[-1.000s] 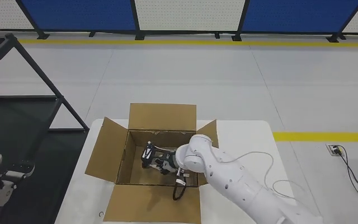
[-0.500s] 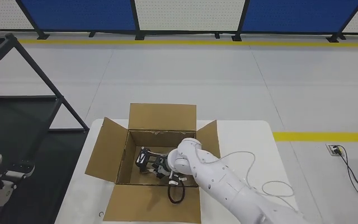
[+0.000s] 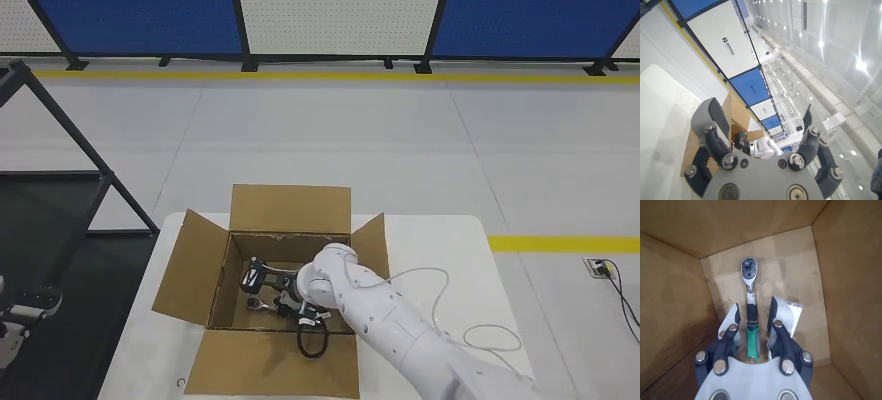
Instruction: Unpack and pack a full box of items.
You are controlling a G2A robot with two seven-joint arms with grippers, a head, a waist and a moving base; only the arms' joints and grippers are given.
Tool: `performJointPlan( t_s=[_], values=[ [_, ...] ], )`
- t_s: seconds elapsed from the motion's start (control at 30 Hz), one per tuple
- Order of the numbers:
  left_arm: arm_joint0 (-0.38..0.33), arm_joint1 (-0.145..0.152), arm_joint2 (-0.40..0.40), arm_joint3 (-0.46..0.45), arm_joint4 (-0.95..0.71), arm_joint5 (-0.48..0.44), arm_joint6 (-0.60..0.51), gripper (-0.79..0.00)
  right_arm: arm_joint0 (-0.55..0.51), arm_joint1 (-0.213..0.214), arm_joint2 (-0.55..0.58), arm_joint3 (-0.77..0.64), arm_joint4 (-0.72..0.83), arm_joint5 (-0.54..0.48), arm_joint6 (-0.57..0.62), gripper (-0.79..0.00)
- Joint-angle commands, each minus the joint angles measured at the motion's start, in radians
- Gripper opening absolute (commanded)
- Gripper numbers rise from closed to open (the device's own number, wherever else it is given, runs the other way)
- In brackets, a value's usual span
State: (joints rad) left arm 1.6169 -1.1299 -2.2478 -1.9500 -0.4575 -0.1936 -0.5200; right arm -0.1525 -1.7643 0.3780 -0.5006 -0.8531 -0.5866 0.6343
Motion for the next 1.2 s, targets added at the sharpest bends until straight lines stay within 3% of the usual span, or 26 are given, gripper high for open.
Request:
performJointPlan(
  t_s=[0.0,0.17,0.33,0.37,0.47,0.57,0.7,0.77,0.83,1.17],
  values=[
    [0.0,0.0,0.0,0.0,0.0,0.0,0.0,0.0,0.004,0.003,0.008,-0.01,-0.008,-0.001,-0.019,-0.462],
    [0.0,0.0,0.0,0.0,0.0,0.0,0.0,0.0,0.004,0.031,0.041,-0.072,-0.043,0.008,-0.068,-0.453],
    [0.0,0.0,0.007,-0.007,0.006,0.007,0.007,0.0,-0.031,0.098,0.114,-0.213,-0.093,0.031,-0.124,-0.406],
    [0.0,0.0,0.009,-0.007,0.006,0.008,0.004,0.0,-0.046,0.116,0.135,-0.255,-0.105,0.033,-0.13,-0.305],
    [-0.002,0.002,0.014,-0.007,0.01,0.007,-0.01,0.0,-0.115,0.179,0.216,-0.417,-0.148,0.045,-0.127,-0.234],
    [-0.003,0.004,0.021,-0.003,0.01,-0.006,-0.041,0.0,-0.225,0.247,0.33,-0.636,-0.185,0.055,-0.099,0.0],
    [0.001,0.007,0.029,0.004,0.01,-0.038,-0.103,0.0,-0.407,0.319,0.494,-0.928,-0.211,0.04,-0.06,0.0],
    [0.007,0.008,0.032,0.009,0.01,-0.055,-0.139,0.0,-0.468,0.338,0.546,-1.011,-0.202,0.015,-0.04,0.0],
    [0.014,0.011,0.03,0.01,0.01,-0.067,-0.188,0.0,-0.468,0.338,0.546,-1.011,-0.202,0.015,-0.04,0.0],
    [0.014,0.011,0.03,0.01,0.01,-0.067,-0.188,0.0,-0.468,0.338,0.546,-1.011,-0.202,0.015,-0.04,0.0]
  ],
)
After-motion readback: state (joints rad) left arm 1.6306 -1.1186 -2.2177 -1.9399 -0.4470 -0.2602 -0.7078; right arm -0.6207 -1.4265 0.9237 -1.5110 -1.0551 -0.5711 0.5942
